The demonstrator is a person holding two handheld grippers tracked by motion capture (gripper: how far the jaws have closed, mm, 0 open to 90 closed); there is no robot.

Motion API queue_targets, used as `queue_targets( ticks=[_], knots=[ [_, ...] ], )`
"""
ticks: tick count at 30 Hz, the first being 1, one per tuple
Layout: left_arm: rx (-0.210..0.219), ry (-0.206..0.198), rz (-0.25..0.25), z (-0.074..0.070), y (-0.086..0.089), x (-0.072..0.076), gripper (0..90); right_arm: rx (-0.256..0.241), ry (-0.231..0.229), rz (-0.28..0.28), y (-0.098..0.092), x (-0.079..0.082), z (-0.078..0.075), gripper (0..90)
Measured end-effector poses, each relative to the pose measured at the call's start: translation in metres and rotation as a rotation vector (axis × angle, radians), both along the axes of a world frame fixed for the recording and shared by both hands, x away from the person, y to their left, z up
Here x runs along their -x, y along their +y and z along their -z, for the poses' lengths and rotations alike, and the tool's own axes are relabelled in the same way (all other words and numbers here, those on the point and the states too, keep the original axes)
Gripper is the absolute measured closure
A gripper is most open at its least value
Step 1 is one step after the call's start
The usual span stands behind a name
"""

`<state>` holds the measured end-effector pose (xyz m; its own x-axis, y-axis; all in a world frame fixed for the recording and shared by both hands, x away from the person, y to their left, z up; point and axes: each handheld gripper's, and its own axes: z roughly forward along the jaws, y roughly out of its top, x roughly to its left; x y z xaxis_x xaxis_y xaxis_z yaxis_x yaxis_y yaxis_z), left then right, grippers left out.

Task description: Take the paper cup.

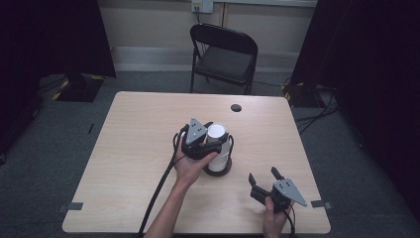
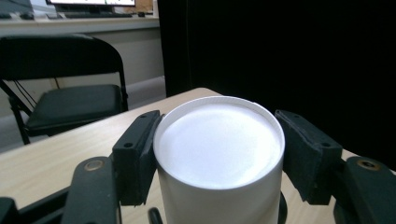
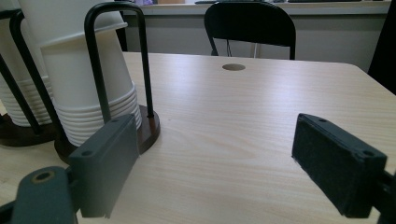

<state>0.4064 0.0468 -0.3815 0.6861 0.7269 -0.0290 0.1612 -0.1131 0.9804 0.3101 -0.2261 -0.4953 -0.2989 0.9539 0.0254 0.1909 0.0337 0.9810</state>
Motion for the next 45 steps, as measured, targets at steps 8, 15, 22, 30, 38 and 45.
queue_targets(
  ticks=[8, 15, 22, 30, 38, 45],
  knots=[
    [0.027, -0.021, -0.007, -0.005, 0.004, 0.001, 34.2, 0.001, 0.004, -0.005, 0.0, 0.0, 0.0, 14.5],
    [0.051, -0.029, -0.012, -0.007, 0.005, 0.002, 34.2, 0.002, 0.005, -0.006, 0.0, 0.0, 0.0, 14.5],
    [0.062, -0.047, -0.009, -0.013, 0.008, 0.006, 34.2, 0.002, 0.005, -0.006, 0.0, 0.0, 0.0, 14.5],
    [0.082, -0.074, 0.003, -0.023, 0.009, 0.012, 34.3, 0.004, 0.004, -0.005, 0.001, 0.0, 0.0, 14.8],
    [0.122, -0.097, 0.016, -0.03, 0.012, 0.023, 34.2, 0.004, 0.004, -0.003, 0.0, -0.001, 0.0, 14.8],
    [0.139, -0.11, 0.023, -0.037, 0.021, 0.033, 34.2, 0.008, 0.009, 0.003, 0.001, -0.001, 0.0, 14.8]
  ],
)
